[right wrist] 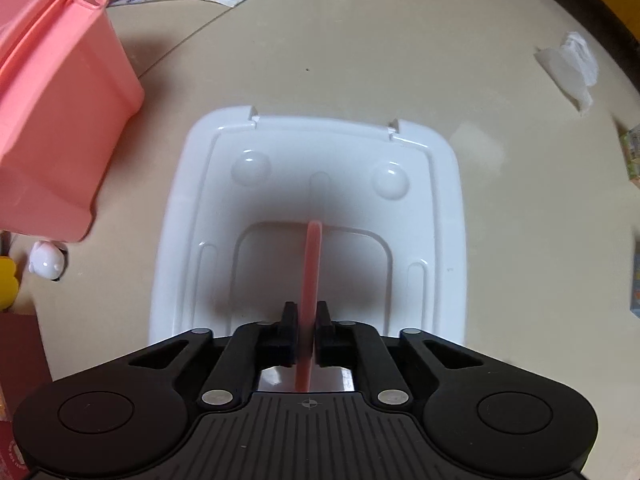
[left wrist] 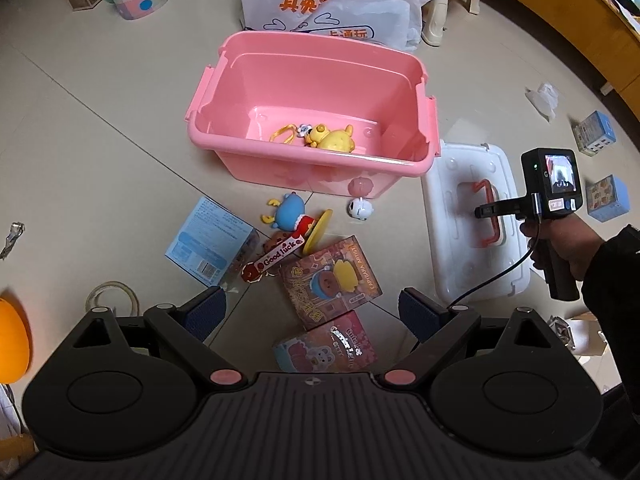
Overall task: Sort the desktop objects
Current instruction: 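Close the right gripper on the pink handle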
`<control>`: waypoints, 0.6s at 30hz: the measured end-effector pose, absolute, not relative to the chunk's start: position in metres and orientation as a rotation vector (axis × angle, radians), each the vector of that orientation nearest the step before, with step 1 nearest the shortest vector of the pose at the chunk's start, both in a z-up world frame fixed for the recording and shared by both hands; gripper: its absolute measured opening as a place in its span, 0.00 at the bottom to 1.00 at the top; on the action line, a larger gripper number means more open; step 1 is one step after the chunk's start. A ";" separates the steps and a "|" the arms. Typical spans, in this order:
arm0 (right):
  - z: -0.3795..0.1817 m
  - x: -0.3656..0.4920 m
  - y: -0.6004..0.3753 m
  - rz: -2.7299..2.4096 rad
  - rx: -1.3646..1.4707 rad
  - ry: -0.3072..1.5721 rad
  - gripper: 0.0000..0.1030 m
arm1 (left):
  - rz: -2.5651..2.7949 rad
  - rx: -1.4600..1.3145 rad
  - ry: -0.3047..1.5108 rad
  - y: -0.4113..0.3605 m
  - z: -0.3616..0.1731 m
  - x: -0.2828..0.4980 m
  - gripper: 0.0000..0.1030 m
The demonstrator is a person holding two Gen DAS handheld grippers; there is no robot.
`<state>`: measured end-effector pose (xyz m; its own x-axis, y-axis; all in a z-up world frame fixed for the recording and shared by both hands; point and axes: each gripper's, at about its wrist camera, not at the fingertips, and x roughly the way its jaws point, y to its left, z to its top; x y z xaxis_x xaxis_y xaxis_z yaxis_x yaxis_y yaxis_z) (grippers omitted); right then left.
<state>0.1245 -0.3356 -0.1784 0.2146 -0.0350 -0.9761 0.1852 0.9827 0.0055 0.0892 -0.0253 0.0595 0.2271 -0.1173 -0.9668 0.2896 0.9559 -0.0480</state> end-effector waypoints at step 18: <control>-0.103 0.083 -0.314 -0.061 0.060 1.286 0.05 | -0.302 0.144 1.221 -0.022 0.083 0.083 0.92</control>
